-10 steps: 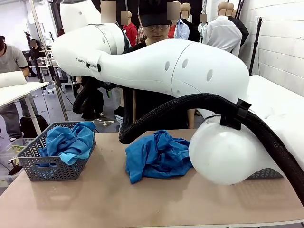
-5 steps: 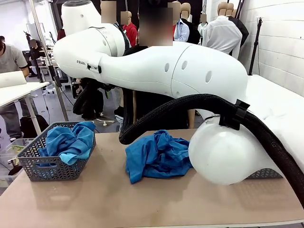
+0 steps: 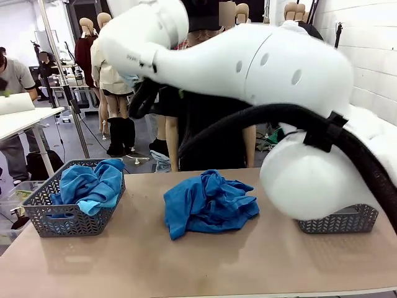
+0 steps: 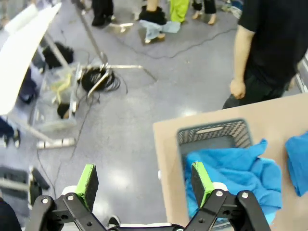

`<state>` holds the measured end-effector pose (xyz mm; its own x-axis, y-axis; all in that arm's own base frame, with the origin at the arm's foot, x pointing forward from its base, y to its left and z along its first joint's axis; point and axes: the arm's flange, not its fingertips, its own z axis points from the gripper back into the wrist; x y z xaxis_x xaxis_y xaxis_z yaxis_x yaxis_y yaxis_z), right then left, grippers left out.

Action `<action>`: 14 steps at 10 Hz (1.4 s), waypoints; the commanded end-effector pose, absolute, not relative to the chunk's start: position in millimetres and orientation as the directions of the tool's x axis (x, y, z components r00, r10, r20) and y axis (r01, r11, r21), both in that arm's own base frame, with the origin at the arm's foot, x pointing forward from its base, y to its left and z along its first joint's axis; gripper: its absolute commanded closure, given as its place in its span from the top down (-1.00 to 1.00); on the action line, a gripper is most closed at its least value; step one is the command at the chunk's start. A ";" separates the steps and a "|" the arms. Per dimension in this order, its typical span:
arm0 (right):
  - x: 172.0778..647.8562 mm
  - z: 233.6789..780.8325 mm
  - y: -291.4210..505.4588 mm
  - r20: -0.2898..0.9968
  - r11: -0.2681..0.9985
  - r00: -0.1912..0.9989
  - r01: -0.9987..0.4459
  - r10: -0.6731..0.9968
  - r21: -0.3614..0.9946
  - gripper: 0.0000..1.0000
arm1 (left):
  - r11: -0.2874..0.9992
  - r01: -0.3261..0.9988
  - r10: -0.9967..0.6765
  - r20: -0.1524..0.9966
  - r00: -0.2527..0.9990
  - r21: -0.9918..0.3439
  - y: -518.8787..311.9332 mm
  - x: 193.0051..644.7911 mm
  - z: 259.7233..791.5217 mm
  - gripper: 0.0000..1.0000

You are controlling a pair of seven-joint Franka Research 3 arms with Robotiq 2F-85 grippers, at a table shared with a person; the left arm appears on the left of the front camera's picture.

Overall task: Sort the tops and bottoms.
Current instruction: Lift clothes from the center of the table with your left hand.

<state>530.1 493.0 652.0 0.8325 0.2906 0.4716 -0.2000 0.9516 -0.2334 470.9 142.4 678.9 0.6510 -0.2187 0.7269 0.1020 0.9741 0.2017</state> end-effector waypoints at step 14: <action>544.1 665.8 308.7 0.298 0.975 0.954 0.102 -0.039 -0.198 1.00 | 0.855 0.412 -0.513 0.631 0.583 0.315 -17.5 461.4 620.2 1.00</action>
